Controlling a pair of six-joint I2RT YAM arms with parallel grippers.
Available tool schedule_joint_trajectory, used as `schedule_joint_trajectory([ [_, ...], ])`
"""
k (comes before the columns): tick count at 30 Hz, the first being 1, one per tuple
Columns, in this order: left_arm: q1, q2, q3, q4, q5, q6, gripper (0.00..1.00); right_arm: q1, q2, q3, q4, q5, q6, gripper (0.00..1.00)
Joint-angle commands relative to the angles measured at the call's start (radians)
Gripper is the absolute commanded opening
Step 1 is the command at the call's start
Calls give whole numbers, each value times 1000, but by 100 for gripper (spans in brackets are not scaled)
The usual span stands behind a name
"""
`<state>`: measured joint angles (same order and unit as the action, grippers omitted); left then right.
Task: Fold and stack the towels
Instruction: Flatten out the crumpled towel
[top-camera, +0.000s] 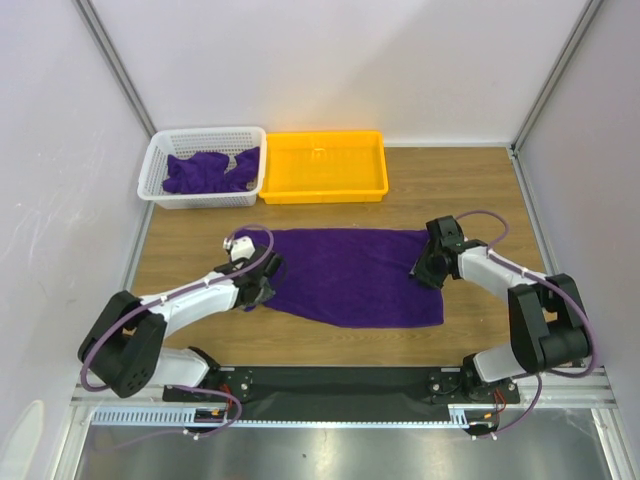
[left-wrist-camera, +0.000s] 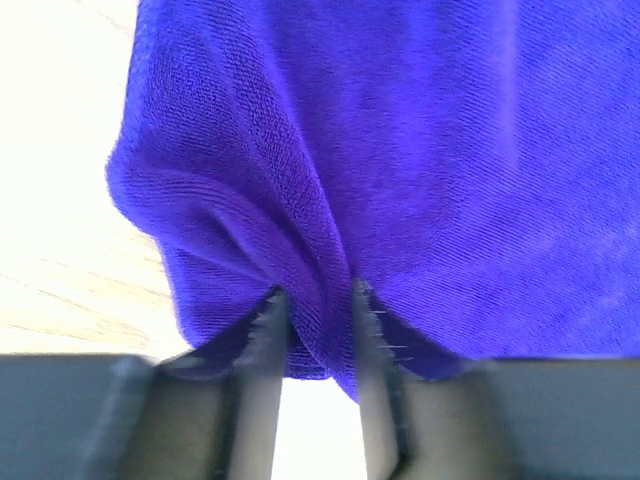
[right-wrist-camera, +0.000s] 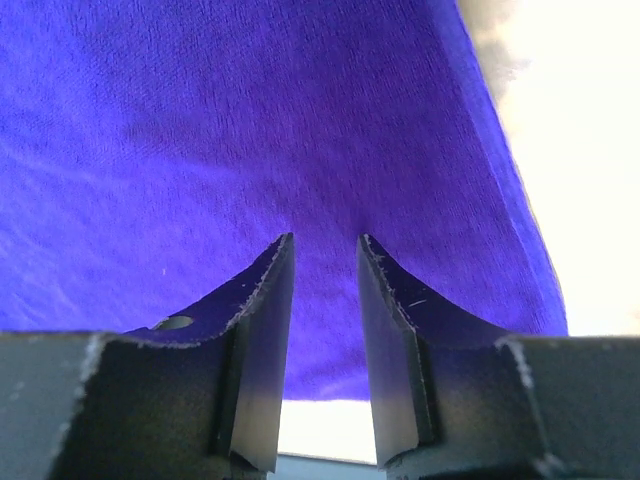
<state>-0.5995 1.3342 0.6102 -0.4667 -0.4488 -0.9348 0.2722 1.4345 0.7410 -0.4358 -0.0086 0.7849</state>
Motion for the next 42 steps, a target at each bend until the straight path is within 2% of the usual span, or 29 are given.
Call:
schedule_joint_trajectory([
  [1,-36,-26,-32,7,65,-22,28,9,46,24,88,7,5,37],
  [6,-131,-59,-40,-23,97,-44,15,7,145,38,144,41,-33,36],
  [12,-293,-76,20,-124,137,-79,12,5,283,156,149,94,-72,36],
  [17,-483,-55,115,-179,203,-73,11,5,431,312,158,99,-116,36],
  [22,-667,39,261,-98,324,106,10,13,509,409,166,72,-128,36],
  [24,-709,104,314,-70,401,195,11,21,533,441,175,70,-127,36],
  [29,-735,221,411,-76,533,327,13,33,595,518,166,62,-141,36],
  [32,-760,263,505,-159,544,384,32,33,632,606,120,67,-170,36],
  [33,-764,266,525,-209,533,393,51,33,647,630,103,67,-180,36],
  [37,-764,234,620,-324,452,419,95,30,612,712,10,48,-243,38],
  [38,-763,215,638,-346,403,427,99,30,592,718,-3,47,-251,39],
  [42,-692,197,730,-418,335,439,100,21,443,660,-41,42,-259,43],
])
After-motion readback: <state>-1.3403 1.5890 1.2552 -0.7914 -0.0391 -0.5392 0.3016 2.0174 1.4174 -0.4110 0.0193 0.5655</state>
